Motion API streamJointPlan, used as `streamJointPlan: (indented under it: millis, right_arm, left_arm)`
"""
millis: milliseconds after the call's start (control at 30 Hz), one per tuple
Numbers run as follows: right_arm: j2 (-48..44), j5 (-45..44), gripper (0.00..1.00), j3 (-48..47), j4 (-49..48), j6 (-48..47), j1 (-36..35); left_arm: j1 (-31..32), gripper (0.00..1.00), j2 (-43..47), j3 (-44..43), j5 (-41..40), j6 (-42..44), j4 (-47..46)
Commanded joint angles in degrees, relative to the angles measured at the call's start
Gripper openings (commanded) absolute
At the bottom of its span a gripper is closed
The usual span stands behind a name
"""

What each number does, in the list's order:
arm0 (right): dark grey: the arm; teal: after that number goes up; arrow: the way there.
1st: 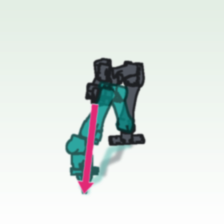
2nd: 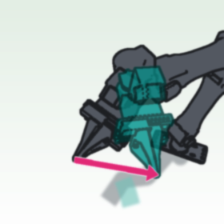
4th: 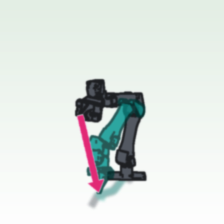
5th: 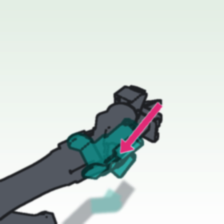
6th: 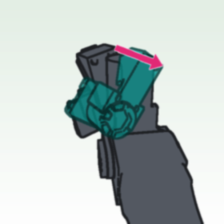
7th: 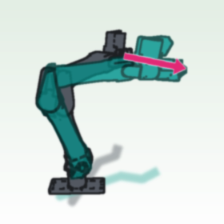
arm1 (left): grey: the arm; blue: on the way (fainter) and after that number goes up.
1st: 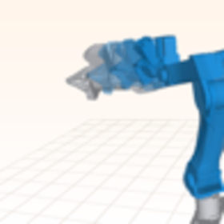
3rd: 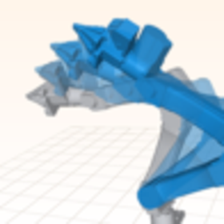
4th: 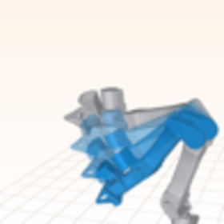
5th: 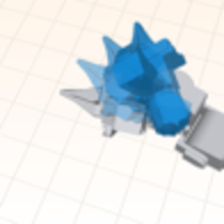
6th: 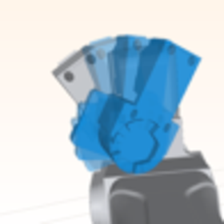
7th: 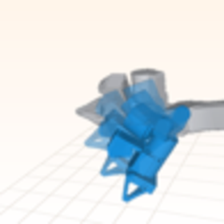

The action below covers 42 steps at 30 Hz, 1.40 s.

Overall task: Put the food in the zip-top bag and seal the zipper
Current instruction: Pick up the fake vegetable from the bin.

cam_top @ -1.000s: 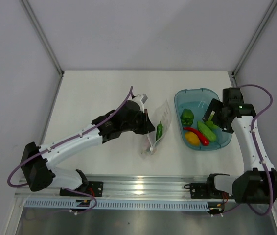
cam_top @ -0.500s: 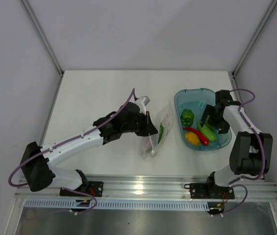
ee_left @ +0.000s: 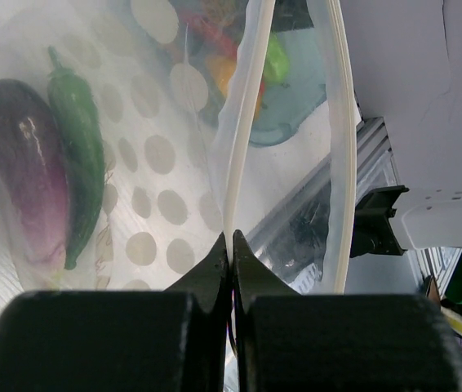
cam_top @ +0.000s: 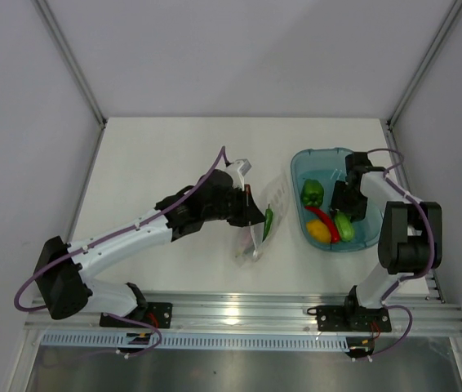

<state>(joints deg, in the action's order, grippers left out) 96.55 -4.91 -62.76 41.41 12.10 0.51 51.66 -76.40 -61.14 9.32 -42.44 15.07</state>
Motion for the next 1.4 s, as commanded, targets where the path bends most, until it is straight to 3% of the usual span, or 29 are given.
streamJointPlan:
  millis: [0,133,267,400,667,900,1167,1267,1367]
  right_arm:
    - [0.0,0.7,0.57,-1.0,-0.4,-0.1,-2.1]
    - [-1.2,-0.2,0.47,0.3,-0.7,0.4,-2.9]
    - [-2.8,-2.6,0.18,-1.0,-0.7,0.4,-2.7]
    - [-5.9,-5.5,0.08,-5.5,2.6,0.6,-3.1]
    - [-19.7,-1.8,0.0,-15.9,9.4,7.1,-5.3]
    - [-29.1,2.3,0.0,-18.5,10.7,18.1,-16.8]
    - [-38.3,22.3,0.0,-10.2,-0.1,40.0,-20.0]
    - [-42.5,22.8,0.0,-2.2,-8.5,47.1,-22.4]
    - [-43.7,19.0,0.0,-0.3,-10.0,50.5,-24.2]
  left_arm:
    - [-0.3,0.01,0.0,-0.4,1.0,0.9,-1.7]
    - [-0.3,0.01,-0.1,-0.5,0.7,0.9,-1.5]
    - [-0.3,0.01,-0.2,-1.0,0.9,0.8,-1.4]
    - [-0.3,0.01,-0.9,-1.6,0.6,0.5,-0.2]
    - [-0.3,0.01,-1.3,-2.3,-0.8,-0.4,0.3]
    - [-0.3,0.01,-2.1,-3.3,-1.3,-1.9,-0.4]
    - [0.6,0.01,-2.6,-2.9,-3.8,-5.5,-2.1]
    - [1.3,0.01,-3.5,-2.9,-4.2,-6.6,-3.3]
    - [2.0,0.01,-4.8,-3.5,-3.5,-7.6,-4.3]
